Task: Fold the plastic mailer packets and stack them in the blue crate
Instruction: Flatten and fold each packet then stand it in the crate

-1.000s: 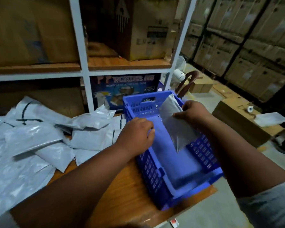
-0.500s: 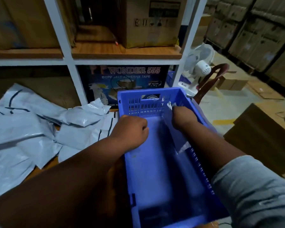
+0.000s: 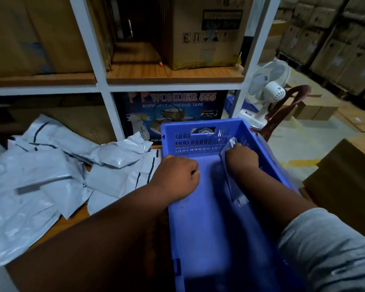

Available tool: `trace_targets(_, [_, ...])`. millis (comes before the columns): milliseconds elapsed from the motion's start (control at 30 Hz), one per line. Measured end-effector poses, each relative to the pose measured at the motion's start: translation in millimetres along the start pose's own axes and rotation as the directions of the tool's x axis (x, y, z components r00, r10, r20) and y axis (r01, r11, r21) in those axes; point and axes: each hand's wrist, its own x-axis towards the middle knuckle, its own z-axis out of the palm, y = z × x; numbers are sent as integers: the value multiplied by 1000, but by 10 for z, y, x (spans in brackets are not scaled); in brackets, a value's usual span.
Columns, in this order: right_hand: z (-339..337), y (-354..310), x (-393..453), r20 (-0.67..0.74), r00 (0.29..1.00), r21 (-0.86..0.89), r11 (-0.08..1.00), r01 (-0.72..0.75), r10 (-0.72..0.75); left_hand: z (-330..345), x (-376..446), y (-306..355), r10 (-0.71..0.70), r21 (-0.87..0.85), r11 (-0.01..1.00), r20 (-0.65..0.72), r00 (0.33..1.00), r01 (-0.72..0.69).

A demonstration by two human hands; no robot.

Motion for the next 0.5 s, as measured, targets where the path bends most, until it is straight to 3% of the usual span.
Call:
trace_targets(167, [-415, -104, -212, -1, 999, 75, 996, 36, -36, -26, -40, -86, -2, -195, 981, -47, 999, -7])
trace_targets(300, [-830, -336, -414, -160, 971, 67, 979, 191, -179, -185, -162, -268, 62, -347, 935, -49, 997, -75])
trace_targets(400, [-1187, -653, -622, -210, 937, 126, 943, 309, -279, -435, -301, -419, 131, -291, 945, -70, 989, -146])
trace_targets(500, [-1455, -1097, -819, -261, 887, 158, 889, 429, -381, -733, -556, -634, 102, -242, 962, -115, 988, -128])
